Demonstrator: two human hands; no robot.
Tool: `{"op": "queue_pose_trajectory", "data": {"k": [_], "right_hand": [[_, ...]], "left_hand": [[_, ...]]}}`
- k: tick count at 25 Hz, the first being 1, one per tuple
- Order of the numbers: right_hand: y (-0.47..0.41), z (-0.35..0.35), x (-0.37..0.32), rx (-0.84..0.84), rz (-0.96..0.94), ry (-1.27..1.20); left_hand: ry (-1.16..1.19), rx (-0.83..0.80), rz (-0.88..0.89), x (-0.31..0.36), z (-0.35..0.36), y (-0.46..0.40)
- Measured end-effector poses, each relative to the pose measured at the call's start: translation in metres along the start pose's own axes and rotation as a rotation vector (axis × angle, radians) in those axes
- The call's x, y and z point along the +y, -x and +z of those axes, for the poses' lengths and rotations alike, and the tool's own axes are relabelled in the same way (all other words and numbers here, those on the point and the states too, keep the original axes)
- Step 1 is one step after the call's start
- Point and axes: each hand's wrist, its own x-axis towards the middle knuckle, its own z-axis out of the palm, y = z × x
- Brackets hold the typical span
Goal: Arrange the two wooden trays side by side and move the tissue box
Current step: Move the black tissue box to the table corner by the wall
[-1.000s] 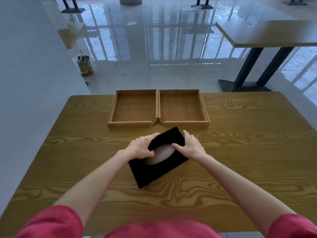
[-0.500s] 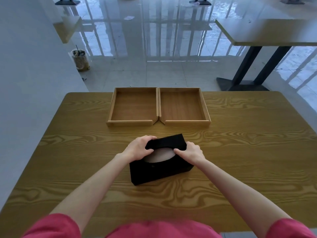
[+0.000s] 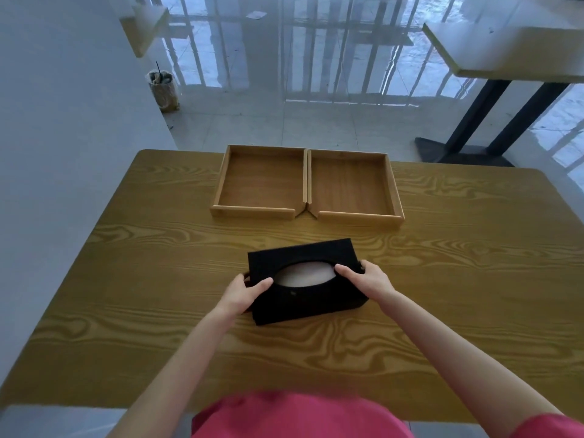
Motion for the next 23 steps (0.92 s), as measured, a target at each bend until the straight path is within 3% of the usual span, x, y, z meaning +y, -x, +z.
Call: {"op": "queue_pose_trajectory", "data": {"k": [5,11,15,23], "right_hand": [[0.005,0.012,-0.002,0.034,0.041,-0.114],[0.008,0.036,-0.02,-0.013,0.062,-0.199],[0.004,0.056,-0.058,-0.083,0.022,-0.246],[-0.007,0.096,-0.143,-0.166,-0.094,-0.239]], "left_hand": [[0.037,-0.061,0.037,-0.002,-0.004,0.002],[0.055,0.008,0.055,-0.009,-0.037,0.0],[0.099,0.075,0.086,-0.006,-0.075,-0.001],[-0.034,0.216,0.224,0.023,-0.169,-0.028]]}}
